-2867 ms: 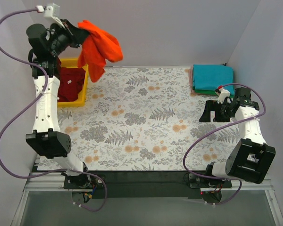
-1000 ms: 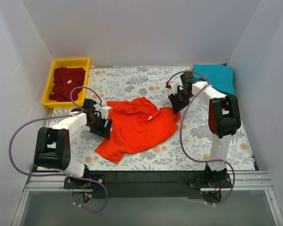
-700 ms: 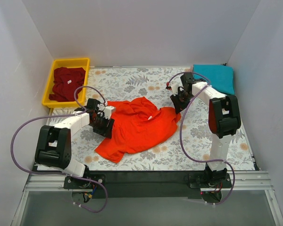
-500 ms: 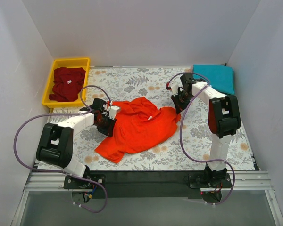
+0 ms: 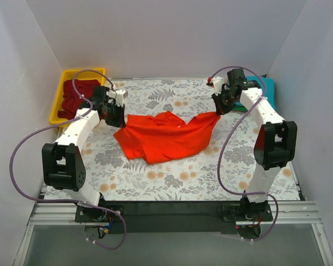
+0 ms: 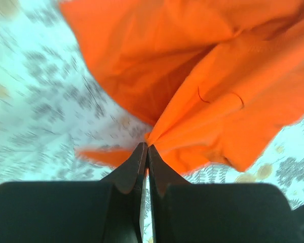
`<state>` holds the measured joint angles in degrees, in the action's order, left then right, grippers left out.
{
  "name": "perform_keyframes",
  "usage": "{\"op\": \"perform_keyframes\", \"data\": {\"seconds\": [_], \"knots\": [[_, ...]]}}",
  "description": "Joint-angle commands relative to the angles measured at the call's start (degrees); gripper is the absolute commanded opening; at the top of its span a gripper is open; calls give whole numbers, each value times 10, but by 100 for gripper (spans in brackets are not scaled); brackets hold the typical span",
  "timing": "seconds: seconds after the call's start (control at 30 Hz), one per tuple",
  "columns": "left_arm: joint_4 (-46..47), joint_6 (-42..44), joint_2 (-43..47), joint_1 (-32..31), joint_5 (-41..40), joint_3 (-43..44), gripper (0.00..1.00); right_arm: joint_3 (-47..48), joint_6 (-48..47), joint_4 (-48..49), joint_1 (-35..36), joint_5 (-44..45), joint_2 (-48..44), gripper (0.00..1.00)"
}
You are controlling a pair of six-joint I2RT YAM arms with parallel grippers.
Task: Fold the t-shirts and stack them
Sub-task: Flatten the tshirt out
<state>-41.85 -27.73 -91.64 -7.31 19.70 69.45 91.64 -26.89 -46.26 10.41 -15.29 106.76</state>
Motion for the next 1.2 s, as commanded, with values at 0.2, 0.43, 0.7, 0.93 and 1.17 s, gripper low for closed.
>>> {"op": "perform_keyframes", "data": {"seconds": [0.2, 0.43, 0.7, 0.93, 1.17], "knots": [[101, -76, -134, 52, -27, 308, 0, 407, 24, 13, -19, 66, 104, 1], [134, -145, -230, 109, 10, 694, 0, 399, 56, 189, -39, 131, 27, 1], [365, -97, 63, 124, 88, 279, 0, 84, 53, 390, -63, 27, -282, 1], [250, 81, 251, 136, 174, -15, 0, -178, -94, 299, -61, -96, -461, 1], [-60, 392, 405, 155, 166, -233, 79, -372, -363, -56, -25, -157, -678, 98]]}}
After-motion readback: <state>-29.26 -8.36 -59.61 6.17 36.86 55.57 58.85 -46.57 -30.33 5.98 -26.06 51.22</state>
